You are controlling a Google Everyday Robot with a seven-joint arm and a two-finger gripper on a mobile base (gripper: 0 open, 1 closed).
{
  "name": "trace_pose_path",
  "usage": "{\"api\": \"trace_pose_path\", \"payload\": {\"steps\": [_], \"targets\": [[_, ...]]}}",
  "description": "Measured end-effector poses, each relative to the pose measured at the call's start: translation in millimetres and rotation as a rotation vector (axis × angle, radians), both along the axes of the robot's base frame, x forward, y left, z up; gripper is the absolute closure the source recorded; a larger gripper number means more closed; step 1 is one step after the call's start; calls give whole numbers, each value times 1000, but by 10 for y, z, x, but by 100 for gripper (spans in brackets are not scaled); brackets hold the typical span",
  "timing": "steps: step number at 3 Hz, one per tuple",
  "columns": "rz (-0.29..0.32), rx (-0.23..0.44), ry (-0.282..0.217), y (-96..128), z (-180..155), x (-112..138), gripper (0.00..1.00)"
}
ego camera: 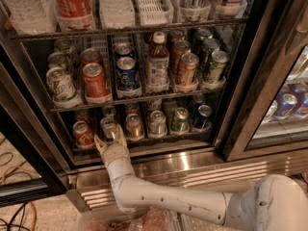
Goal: Pick redbull can from bottom shelf of fridge
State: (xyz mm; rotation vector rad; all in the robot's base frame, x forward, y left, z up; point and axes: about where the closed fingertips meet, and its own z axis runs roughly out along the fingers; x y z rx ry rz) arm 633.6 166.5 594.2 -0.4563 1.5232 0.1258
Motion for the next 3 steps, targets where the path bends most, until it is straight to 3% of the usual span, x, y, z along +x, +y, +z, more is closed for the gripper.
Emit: {"api": "trace_pose_path", "payload": {"steps": [3], "targets": [[-29,-10,15,-92,-56,70,98]]}}
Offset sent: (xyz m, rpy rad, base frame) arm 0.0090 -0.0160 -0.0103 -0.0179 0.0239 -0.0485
